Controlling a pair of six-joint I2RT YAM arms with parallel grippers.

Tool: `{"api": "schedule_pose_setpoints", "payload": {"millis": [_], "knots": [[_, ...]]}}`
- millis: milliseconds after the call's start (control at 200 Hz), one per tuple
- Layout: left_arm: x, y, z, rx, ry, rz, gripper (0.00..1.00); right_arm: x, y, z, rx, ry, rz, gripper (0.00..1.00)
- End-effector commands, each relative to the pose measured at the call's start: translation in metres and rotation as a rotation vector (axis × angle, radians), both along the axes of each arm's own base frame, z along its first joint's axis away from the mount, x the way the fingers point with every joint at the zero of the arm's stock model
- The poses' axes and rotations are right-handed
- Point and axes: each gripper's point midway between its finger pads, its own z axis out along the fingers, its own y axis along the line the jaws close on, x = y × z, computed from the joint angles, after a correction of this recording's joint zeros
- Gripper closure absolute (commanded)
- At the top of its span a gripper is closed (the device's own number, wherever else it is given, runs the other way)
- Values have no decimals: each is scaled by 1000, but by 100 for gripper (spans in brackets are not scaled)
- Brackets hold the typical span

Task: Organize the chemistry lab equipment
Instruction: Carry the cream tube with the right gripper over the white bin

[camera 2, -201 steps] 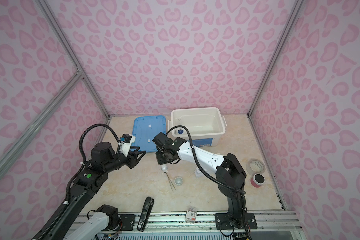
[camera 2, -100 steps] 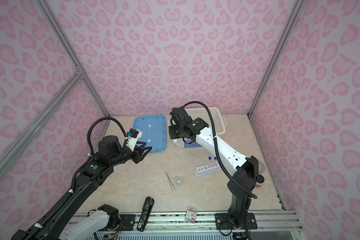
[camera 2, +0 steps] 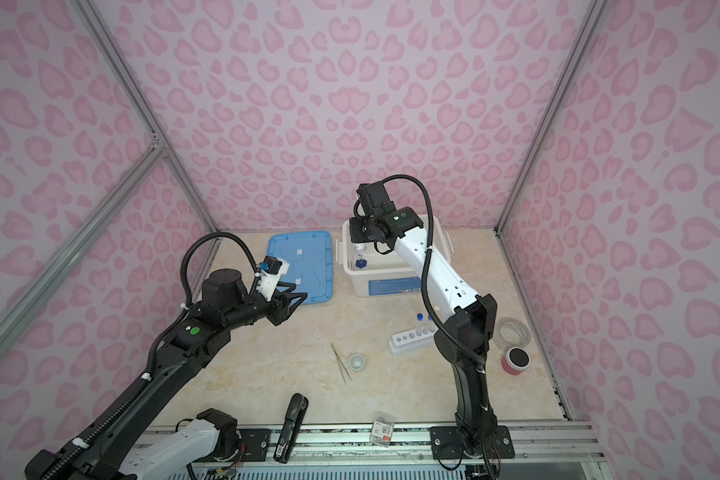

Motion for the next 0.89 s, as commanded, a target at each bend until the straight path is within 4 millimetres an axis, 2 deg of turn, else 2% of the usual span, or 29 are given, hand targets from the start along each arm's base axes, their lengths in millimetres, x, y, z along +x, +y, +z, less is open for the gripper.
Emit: {"api": "schedule_pose_setpoints", "payload": {"millis": [0,220,305,325,370,535,890], "knots": [[7,-1,12,-20,-42,11,52,10,-8,-19,-36,51,-2,74],[13,-6,13,-18,-43,-2,52,26,-12,-44,-66,104,-16,74],[13,-6,13,-16,-46,-3,52,27,-14,-46,-68,110,-28,74],[14,-5,13,-13,-45,0,51,30,-13,-59,-81,132,-30,74],[13,-5,12,-13,-46,1,52,31,-14,-64,-84,139,-36,74],[11,-3,10,-8,-52,7,52,38,-20,-80,-100,162,-61,74],[10,1,7,14,-62,18,52,49,-18,-110,-109,194,-90,74]]}}
